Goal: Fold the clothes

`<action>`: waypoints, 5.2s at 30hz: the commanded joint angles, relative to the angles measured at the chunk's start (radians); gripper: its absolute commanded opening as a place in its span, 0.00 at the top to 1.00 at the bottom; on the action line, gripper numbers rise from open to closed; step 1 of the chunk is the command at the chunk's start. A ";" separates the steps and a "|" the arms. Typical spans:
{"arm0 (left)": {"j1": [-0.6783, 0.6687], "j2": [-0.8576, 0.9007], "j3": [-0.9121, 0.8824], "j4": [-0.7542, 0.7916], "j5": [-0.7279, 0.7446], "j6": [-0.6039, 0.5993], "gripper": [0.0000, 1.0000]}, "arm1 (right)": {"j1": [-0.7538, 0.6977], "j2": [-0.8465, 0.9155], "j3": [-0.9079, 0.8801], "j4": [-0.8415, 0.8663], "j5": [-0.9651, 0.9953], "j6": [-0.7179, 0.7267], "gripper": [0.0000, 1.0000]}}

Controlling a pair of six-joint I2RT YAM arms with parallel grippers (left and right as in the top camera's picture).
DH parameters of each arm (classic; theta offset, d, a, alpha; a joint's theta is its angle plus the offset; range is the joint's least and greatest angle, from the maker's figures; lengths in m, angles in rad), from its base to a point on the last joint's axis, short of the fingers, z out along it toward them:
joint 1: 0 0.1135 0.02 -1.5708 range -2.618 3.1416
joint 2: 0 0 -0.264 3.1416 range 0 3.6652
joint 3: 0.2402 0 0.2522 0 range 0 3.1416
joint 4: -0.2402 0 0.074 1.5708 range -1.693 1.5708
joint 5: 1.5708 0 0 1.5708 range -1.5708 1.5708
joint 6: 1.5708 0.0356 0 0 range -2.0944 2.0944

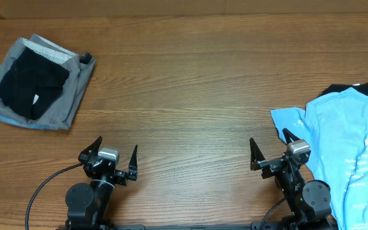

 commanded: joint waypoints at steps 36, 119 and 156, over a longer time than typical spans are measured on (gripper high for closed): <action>-0.007 -0.011 -0.006 0.003 -0.006 -0.002 0.00 | -0.004 -0.012 -0.004 0.006 0.000 0.004 0.00; -0.024 1.378 1.233 -0.914 0.389 -0.151 0.00 | -0.114 1.539 1.239 -0.884 0.159 0.431 0.11; -0.283 1.387 1.233 -0.901 0.091 -0.146 0.01 | -0.295 1.938 1.106 -0.623 0.124 0.537 0.95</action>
